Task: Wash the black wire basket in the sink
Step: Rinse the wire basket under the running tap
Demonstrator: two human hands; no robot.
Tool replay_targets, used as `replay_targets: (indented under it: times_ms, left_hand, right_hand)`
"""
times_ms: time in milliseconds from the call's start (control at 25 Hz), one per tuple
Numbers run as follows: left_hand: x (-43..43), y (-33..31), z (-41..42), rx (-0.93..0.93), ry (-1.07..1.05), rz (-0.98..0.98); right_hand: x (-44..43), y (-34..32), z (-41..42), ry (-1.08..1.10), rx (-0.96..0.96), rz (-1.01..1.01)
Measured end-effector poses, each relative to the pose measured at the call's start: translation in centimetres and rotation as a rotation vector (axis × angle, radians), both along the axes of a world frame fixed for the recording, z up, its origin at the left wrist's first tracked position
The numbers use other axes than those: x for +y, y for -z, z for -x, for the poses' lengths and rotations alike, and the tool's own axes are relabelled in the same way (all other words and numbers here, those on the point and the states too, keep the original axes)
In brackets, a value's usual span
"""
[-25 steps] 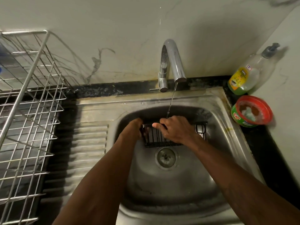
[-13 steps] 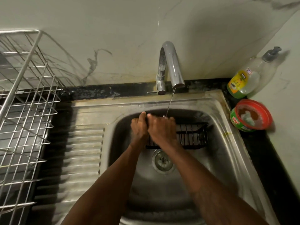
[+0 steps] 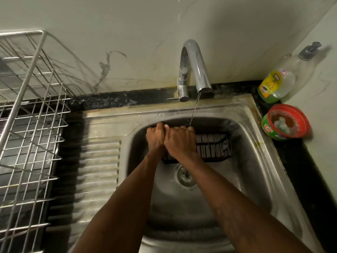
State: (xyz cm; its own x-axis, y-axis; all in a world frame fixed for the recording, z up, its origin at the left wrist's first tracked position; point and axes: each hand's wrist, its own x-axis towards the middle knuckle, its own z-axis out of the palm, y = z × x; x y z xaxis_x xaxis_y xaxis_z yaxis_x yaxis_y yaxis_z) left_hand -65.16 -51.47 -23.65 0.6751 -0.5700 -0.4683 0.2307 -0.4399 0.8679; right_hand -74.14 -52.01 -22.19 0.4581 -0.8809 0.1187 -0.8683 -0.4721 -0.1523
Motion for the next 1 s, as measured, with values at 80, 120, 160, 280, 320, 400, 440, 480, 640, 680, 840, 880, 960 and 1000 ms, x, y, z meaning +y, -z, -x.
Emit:
replay_targets:
  times_ms: [80, 120, 160, 280, 320, 400, 440, 480, 640, 680, 840, 880, 960, 1000]
  left_hand:
    - [0.1, 0.0, -0.4, -0.024, -0.02, 0.011]
    - [0.4, -0.1, -0.4, -0.013, -0.018, 0.012]
    - [0.5, -0.3, -0.2, 0.0, -0.011, 0.005]
    - [0.5, 0.3, 0.0, 0.02, 0.013, -0.018]
    - [0.2, 0.3, 0.0, 0.024, 0.021, -0.013]
    - [0.0, 0.1, 0.0, 0.012, 0.013, -0.022]
    - [-0.1, 0.1, -0.2, -0.004, 0.005, -0.032]
    - [-0.1, 0.2, -0.4, -0.012, -0.003, -0.032]
    - [0.1, 0.0, -0.4, 0.014, -0.02, -0.011]
    - [0.0, 0.0, -0.4, 0.02, -0.018, -0.02]
    - [0.0, 0.3, 0.1, 0.041, 0.008, -0.02]
    - [0.0, 0.2, 0.1, 0.04, 0.01, -0.017]
    - [-0.1, -0.1, 0.0, 0.023, -0.001, -0.009]
    - [0.0, -0.3, -0.1, 0.003, -0.014, -0.007]
  right_hand:
    - [-0.3, -0.3, -0.3, -0.109, 0.078, -0.019]
    - [-1.4, -0.2, 1.4, -0.11, 0.106, -0.057]
    - [-2.6, -0.3, 3.5, -0.04, 0.122, -0.126]
    - [-4.8, -0.1, 8.5, 0.274, 0.118, -0.113]
    - [-4.8, -0.1, 8.1, 0.315, 0.129, -0.095]
    - [-3.2, -0.2, 4.5, 0.248, 0.127, -0.079]
    - [-1.7, -0.1, 2.1, 0.176, 0.102, -0.073]
    - [-0.1, 0.1, 0.0, 0.102, 0.076, -0.074]
    - [-1.6, 0.0, 2.2, -0.048, 0.12, -0.116]
    - [-3.1, -0.2, 4.7, 0.037, 0.122, -0.164]
    - [-5.7, 0.3, 9.0, 0.319, 0.155, -0.154]
    - [-4.7, 0.6, 7.0, 0.287, 0.131, -0.14]
    - [-1.5, 0.7, 1.7, 0.165, 0.089, -0.108]
    - [-0.3, 0.8, -0.1, 0.11, 0.076, -0.089]
